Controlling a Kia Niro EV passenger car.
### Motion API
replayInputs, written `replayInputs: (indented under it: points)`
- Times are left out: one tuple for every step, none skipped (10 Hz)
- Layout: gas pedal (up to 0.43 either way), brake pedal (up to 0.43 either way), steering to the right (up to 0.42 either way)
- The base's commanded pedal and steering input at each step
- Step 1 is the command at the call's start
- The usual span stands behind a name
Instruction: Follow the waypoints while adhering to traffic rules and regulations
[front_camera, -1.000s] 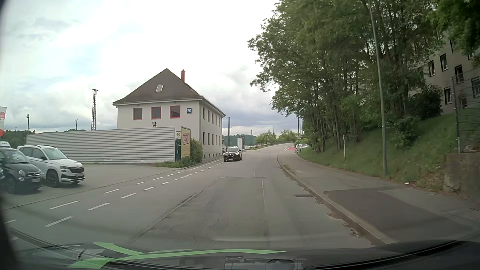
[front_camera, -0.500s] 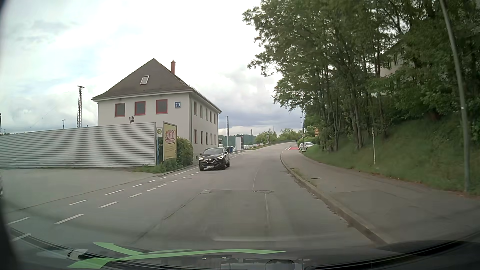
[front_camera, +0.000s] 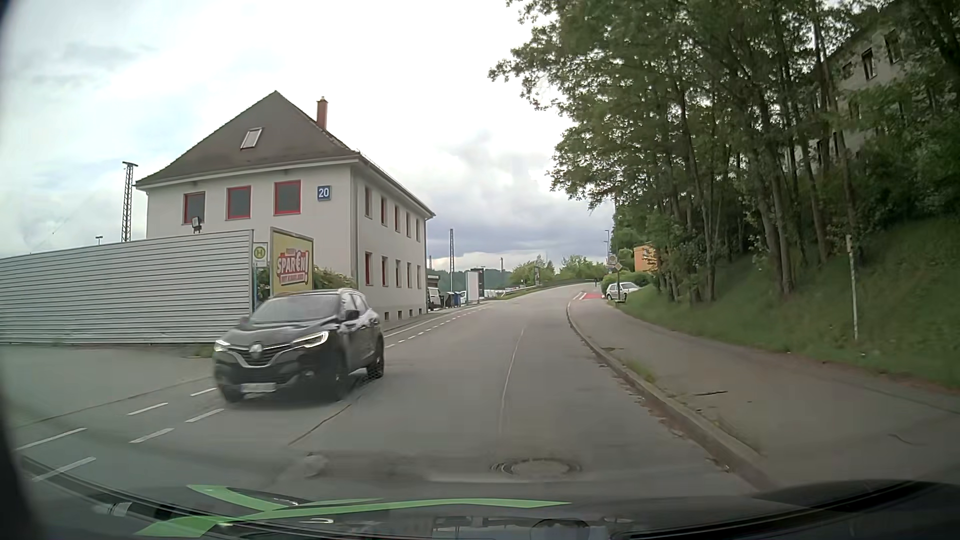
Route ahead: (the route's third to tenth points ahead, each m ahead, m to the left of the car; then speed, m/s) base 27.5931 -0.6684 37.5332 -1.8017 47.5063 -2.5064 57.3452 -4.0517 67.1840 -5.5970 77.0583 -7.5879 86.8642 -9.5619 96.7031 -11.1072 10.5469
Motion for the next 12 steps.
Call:
replayInputs:
  points:
    - [0.0,0.0,-0.002]
    - [0.0,0.0,-0.001]
    - [0.0,0.0,-0.001]
    - [0.0,0.0,-0.002]
    - [0.0,0.0,-0.001]
    - [0.0,0.0,-0.002]
    - [0.0,0.0,-0.001]
    - [0.008,0.0,-0.001]
    - [0.008,0.0,-0.001]
    - [0.028,0.0,-0.001]
    - [0.059,0.0,0.003]
    - [0.059,0.0,0.008]
